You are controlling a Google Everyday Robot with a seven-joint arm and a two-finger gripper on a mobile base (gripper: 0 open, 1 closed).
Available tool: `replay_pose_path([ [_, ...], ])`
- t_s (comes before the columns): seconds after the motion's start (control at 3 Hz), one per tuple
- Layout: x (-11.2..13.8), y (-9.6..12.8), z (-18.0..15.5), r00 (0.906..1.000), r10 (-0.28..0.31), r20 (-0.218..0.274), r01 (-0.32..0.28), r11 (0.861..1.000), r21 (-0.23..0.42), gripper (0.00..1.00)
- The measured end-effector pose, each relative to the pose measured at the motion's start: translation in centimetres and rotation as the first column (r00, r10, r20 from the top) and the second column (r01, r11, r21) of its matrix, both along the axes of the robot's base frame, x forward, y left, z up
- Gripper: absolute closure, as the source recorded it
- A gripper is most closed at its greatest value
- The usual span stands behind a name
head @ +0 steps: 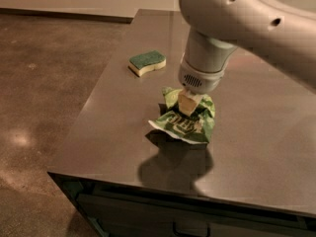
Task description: Move green jalapeno chip bag near blue plastic bottle
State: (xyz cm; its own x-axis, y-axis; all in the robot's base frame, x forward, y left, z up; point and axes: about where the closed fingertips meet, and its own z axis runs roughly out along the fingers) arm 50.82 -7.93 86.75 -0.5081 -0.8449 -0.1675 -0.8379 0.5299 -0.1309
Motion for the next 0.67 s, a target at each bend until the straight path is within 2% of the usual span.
replay_pose_path([
  [0.33, 1.4, -2.2, 2.9, 0.9989, -0.02, 0.041, 0.02, 1.0, 0.012, 1.0],
  [0.67, 3.2, -4.8, 5.6, 0.9957, -0.051, 0.077, 0.05, 0.999, 0.022, 1.0],
])
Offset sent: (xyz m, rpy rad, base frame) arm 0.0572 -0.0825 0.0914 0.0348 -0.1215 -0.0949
